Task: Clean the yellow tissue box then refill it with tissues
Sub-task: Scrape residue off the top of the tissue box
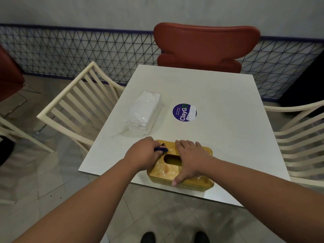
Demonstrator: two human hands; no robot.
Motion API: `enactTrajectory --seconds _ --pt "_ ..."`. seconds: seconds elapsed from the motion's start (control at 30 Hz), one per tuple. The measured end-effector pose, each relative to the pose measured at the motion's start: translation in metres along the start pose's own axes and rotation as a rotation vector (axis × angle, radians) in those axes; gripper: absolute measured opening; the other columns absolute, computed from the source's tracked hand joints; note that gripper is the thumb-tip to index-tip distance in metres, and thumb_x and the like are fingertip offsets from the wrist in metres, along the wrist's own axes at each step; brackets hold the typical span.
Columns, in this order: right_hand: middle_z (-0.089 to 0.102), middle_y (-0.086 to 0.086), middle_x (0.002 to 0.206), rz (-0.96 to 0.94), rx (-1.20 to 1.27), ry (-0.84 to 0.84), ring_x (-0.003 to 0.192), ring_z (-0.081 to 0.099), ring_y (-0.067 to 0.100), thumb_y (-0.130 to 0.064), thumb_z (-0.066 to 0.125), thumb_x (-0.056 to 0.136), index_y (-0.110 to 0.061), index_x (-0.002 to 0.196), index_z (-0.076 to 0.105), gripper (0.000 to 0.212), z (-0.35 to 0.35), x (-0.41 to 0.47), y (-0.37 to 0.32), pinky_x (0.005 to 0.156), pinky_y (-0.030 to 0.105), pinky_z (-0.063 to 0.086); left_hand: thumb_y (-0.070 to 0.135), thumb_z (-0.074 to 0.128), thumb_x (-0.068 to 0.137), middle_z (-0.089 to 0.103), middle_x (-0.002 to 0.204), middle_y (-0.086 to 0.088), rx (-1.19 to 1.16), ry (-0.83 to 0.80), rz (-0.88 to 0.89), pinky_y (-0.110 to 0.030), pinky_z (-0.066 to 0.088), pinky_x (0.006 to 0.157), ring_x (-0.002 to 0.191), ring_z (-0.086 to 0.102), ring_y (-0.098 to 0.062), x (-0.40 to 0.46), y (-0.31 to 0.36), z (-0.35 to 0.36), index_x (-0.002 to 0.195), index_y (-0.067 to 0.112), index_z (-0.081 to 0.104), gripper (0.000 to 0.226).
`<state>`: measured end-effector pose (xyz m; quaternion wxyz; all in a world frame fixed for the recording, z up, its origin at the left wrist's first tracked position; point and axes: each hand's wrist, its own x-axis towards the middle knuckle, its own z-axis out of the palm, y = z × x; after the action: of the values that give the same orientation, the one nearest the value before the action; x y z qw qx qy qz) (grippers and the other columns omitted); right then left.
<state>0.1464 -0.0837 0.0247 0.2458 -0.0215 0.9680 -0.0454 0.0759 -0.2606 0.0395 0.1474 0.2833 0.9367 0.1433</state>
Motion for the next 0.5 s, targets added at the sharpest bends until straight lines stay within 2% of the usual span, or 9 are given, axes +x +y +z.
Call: enactTrajectory --seconds 0.1,0.23,0.4,0.5 --pt "0.014 0.005 0.158 0.009 0.003 0.022 0.144 0.016 0.029 -0.087 0.065 0.046 -0.019 0.152 -0.001 0.142 0.001 0.001 -0.001 0.118 0.049 0.013 0.04 0.052 0.094 0.054 0.113 0.006 0.126 -0.011 0.097 -0.025 0.041 0.072 0.096 0.054 -0.015 -0.001 0.01 0.002 0.122 0.03 0.062 0.031" --pt "0.011 0.003 0.159 0.016 0.032 0.04 0.145 0.013 0.028 -0.086 0.066 0.045 -0.02 0.152 -0.002 0.143 0.005 0.001 -0.001 0.119 0.05 0.009 0.038 0.051 0.095 0.051 0.115 0.007 0.275 -0.038 0.13 -0.026 0.039 0.069 0.099 0.052 -0.016 -0.003 -0.005 -0.004 0.125 0.035 0.061 0.031" --pt "0.009 -0.002 0.159 0.023 0.069 0.058 0.146 0.01 0.026 -0.085 0.067 0.045 -0.022 0.152 -0.002 0.141 0.007 0.001 0.001 0.119 0.049 0.007 0.034 0.053 0.095 0.051 0.117 0.007 0.252 -0.004 0.18 -0.025 0.037 0.071 0.101 0.052 -0.015 0.002 0.006 0.003 0.127 0.037 0.059 0.032" --pt "0.009 -0.001 0.159 0.02 0.075 0.049 0.146 0.01 0.026 -0.085 0.067 0.045 -0.022 0.152 -0.002 0.142 0.007 0.0 0.001 0.119 0.049 0.007 0.036 0.052 0.095 0.051 0.116 0.008 0.193 -0.017 0.129 -0.025 0.042 0.074 0.101 0.052 -0.015 0.003 -0.006 -0.001 0.125 0.035 0.06 0.031"
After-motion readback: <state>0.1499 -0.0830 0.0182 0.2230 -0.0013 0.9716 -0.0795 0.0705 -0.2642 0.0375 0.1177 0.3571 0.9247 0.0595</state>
